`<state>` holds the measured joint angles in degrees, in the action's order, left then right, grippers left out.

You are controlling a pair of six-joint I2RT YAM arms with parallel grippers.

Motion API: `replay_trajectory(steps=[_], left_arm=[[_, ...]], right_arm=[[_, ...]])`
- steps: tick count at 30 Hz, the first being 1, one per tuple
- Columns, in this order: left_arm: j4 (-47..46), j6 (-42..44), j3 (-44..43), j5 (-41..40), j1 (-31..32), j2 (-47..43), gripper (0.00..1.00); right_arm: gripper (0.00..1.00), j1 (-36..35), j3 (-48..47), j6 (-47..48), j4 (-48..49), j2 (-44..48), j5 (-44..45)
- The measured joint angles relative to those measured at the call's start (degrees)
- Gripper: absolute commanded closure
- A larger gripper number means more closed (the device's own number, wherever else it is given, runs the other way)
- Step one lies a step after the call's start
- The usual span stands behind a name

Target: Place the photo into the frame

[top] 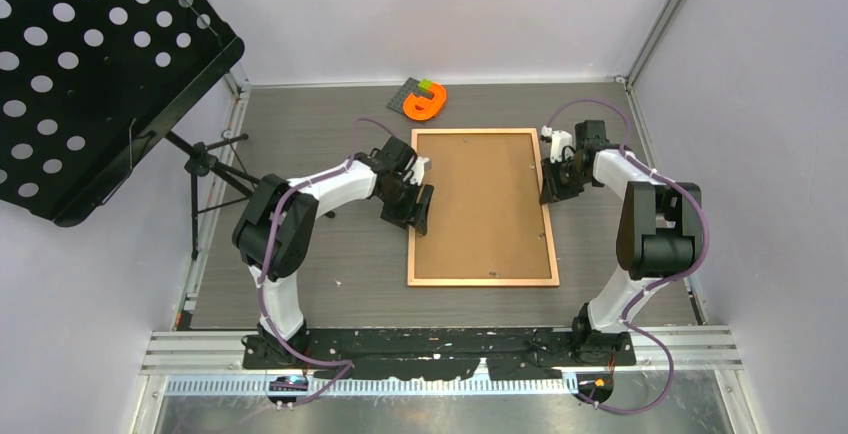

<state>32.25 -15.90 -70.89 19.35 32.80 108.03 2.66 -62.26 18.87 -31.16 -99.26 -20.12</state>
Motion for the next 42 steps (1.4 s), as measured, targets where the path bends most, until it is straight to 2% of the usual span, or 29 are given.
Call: replay_trajectory(steps=[11,37,42], left_arm=[[0.2,1.0,-0.1,-4.0,2.0,-0.1,0.45],[0.3,0.9,-0.3,-7.7,3.9,-0.1,0.42],[0.3,0.7,-0.3,-8.3,4.0,0.0,0.47]], right_arm=[[0.79,0.1,0.0,-0.4,0.0,0.0,-0.2],[0.81,1.0,-0.1,-0.6,-0.1,-0.5,-1.9],[0.82,1.0,-0.1,-0.6,-0.1,-0.5,-1.9]])
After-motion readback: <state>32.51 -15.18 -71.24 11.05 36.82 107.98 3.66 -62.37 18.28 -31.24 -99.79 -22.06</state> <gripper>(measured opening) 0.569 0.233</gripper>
